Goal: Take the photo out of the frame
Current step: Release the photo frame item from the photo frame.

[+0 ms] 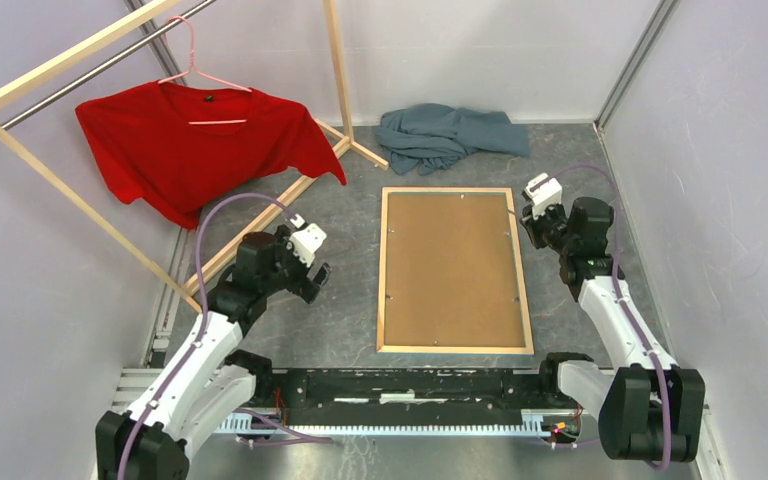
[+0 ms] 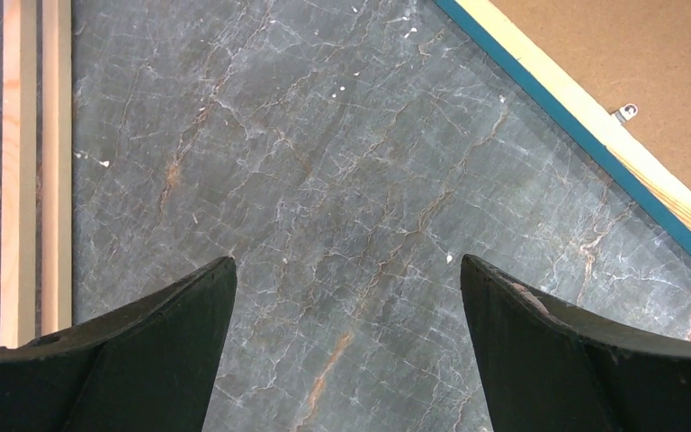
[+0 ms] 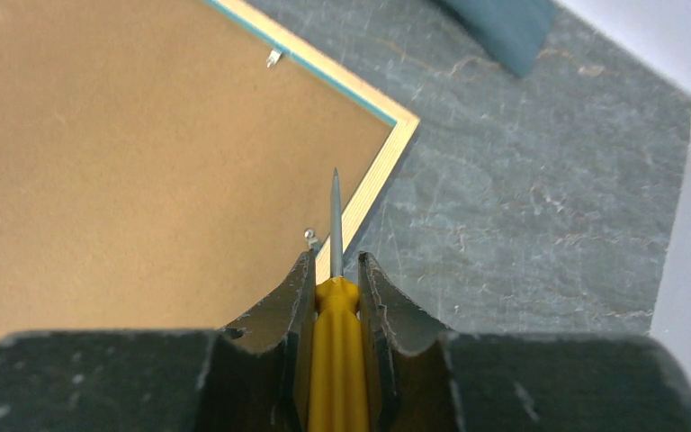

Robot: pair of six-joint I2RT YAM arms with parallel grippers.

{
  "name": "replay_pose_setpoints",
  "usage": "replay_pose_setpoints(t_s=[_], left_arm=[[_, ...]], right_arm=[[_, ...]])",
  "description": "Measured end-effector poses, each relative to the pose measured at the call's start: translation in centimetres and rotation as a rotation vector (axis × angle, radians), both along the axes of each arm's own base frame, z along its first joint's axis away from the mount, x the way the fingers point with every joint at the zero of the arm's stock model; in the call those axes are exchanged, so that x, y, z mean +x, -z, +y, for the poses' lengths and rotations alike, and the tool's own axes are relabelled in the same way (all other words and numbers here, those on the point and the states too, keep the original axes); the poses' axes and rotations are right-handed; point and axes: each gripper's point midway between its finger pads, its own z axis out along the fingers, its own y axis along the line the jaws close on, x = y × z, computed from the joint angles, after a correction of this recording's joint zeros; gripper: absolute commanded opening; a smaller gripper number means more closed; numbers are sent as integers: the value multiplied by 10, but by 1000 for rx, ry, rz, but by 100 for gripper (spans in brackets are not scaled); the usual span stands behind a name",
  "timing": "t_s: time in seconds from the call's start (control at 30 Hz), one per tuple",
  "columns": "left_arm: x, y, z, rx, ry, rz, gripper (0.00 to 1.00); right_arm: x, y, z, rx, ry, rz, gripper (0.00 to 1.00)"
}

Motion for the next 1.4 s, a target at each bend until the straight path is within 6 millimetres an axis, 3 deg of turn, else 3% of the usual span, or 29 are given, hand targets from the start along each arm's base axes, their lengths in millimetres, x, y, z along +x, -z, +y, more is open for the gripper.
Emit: replay_pose_setpoints(t_s=[0.3, 0.87, 0.97, 1.1, 1.17, 1.4], left_arm=[[0, -3, 0, -5, 1, -13, 100], [7, -7, -3, -14, 6, -33, 100], [13, -5, -14, -23, 44, 15, 100], [40, -4, -42, 24, 88, 60, 100], [54, 3, -65, 61, 111, 70, 100], [87, 28, -100, 129, 46, 137, 100]], right_arm=[[-8, 34, -3, -74, -48, 164, 0], [-11, 32, 5, -66, -74, 174, 0], [-12, 32, 10, -63, -79, 176, 0], [-13, 31, 23, -67, -109, 173, 0], [-13, 31, 29, -65, -125, 171, 0], [-11, 28, 31, -52, -121, 159, 0]])
